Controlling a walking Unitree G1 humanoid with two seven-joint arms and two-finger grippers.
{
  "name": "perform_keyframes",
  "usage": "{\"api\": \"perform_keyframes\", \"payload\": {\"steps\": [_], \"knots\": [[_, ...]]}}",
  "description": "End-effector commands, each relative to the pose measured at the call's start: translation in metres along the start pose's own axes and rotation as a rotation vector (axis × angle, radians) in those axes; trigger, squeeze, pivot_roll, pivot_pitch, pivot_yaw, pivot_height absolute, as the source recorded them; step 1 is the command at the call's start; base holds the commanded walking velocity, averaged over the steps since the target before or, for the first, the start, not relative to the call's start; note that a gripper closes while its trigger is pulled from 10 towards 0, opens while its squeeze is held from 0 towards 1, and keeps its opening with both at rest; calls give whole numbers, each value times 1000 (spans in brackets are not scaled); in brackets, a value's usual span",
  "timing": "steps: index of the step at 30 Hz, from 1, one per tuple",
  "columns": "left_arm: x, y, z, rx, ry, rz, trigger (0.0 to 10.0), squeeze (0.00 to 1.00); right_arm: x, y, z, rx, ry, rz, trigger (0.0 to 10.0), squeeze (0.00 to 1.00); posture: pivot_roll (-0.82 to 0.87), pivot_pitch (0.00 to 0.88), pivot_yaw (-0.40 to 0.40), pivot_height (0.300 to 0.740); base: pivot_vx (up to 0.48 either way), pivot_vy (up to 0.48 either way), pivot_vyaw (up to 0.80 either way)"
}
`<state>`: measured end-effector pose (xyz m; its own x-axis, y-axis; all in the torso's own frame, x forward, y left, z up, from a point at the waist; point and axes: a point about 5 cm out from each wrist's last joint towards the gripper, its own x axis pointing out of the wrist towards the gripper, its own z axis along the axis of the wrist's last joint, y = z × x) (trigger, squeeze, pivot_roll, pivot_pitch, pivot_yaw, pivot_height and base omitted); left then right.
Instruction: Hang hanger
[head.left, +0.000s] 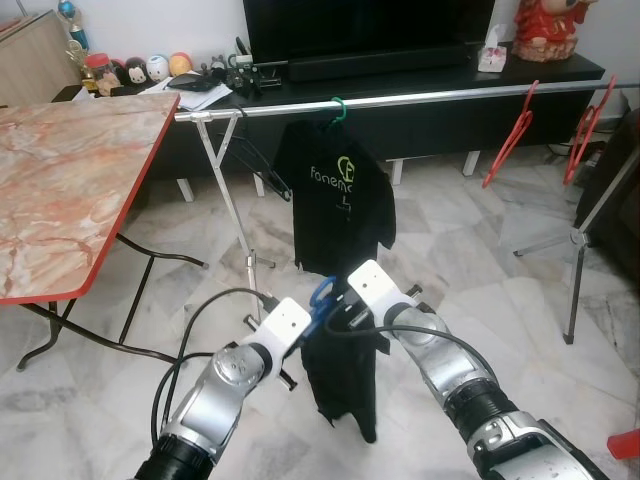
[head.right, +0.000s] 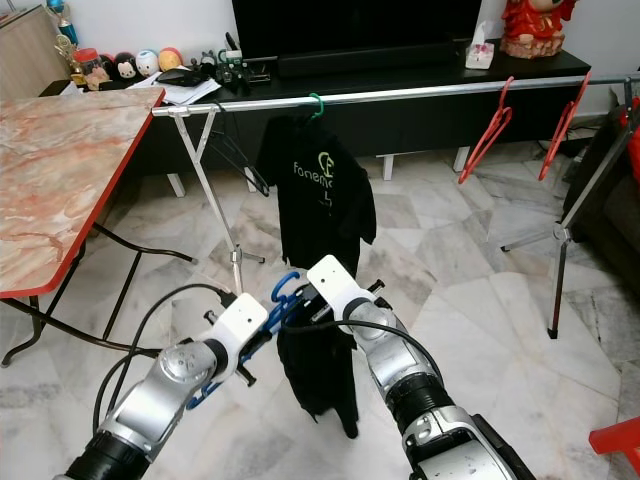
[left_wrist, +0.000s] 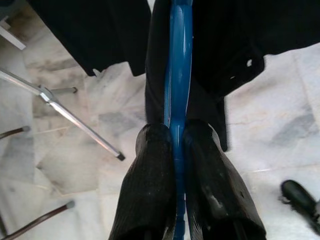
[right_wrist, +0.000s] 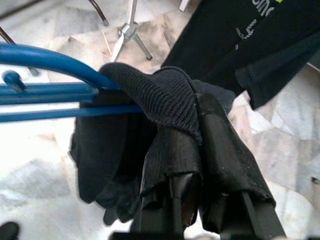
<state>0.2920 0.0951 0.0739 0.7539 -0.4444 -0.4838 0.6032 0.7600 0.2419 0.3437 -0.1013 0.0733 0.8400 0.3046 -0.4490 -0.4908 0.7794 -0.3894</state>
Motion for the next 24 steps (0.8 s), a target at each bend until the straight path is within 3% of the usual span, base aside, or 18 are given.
{"api": "perform_keyframes", "payload": {"steps": [1,6,12,17,19,24], "knots": [[-2,2,3,-14,-21,-1,10000,0,-1,3,8,26,-34,14,10000,0,-142,0,63,740,0,0,0],[0,-12,7,-76,-59,-72,10000,0,-3,11,22,61,-89,65,10000,0,-145,0,63,740,0,0,0],[3,-13,13,-91,-88,-77,10000,0,-5,19,29,35,-108,124,10000,0,-146,0,61,740,0,0,0],[2,-15,17,-136,-120,-110,10000,0,-7,16,28,-44,-107,123,10000,0,-146,0,60,740,0,0,0],[1,-17,18,-147,-133,-128,10000,0,-8,9,23,-153,-91,111,10000,0,-146,0,59,740,0,0,0],[1,-16,20,-170,-149,-121,10000,0,-11,8,21,-136,-82,167,10000,0,-148,0,59,740,0,0,0]]}}
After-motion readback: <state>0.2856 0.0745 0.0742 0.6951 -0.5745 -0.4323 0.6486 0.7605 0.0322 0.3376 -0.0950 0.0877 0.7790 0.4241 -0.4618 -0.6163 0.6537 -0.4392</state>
